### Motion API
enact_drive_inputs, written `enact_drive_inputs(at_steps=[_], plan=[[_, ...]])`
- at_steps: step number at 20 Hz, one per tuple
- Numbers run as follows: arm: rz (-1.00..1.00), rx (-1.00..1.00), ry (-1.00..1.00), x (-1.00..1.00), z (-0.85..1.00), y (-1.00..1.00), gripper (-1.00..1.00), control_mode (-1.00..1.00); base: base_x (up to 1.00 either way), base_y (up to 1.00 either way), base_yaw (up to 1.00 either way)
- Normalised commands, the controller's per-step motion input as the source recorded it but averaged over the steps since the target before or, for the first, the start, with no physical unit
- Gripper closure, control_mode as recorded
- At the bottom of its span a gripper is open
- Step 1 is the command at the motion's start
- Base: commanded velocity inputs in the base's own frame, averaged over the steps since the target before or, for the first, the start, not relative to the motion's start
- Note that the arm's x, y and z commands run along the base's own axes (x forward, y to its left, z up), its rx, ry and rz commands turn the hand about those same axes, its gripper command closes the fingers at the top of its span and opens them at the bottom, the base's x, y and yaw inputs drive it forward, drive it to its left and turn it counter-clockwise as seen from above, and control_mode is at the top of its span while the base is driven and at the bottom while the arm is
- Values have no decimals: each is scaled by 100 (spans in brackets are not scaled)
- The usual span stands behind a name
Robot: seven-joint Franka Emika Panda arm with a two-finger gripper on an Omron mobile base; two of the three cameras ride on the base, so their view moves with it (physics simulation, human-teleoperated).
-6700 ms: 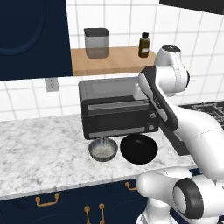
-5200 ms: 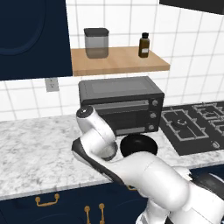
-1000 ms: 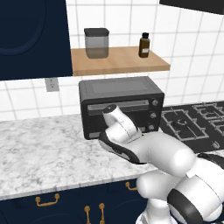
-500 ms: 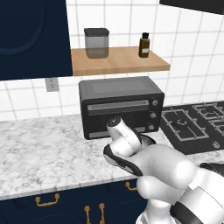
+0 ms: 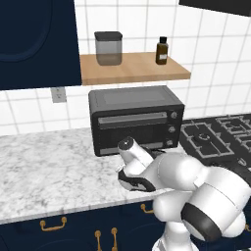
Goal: Pick up the bowls on the counter and stack them on top of one another in the open cabinet. Place the smaller bowl on top of the larger bowl.
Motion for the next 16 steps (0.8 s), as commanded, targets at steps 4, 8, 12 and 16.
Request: enact_drive_inputs(at_steps=[4, 8, 12, 16], plan=[[2, 0, -2, 9, -17, -2, 100, -100, 0, 0, 0], [0, 0, 0, -4, 0, -8, 100, -100, 0, 0, 0], [-3, 0, -10, -64, 64, -12, 100, -100, 0, 0, 0], [-10, 0, -26, -100, 94, -41, 100, -100, 0, 0, 0]])
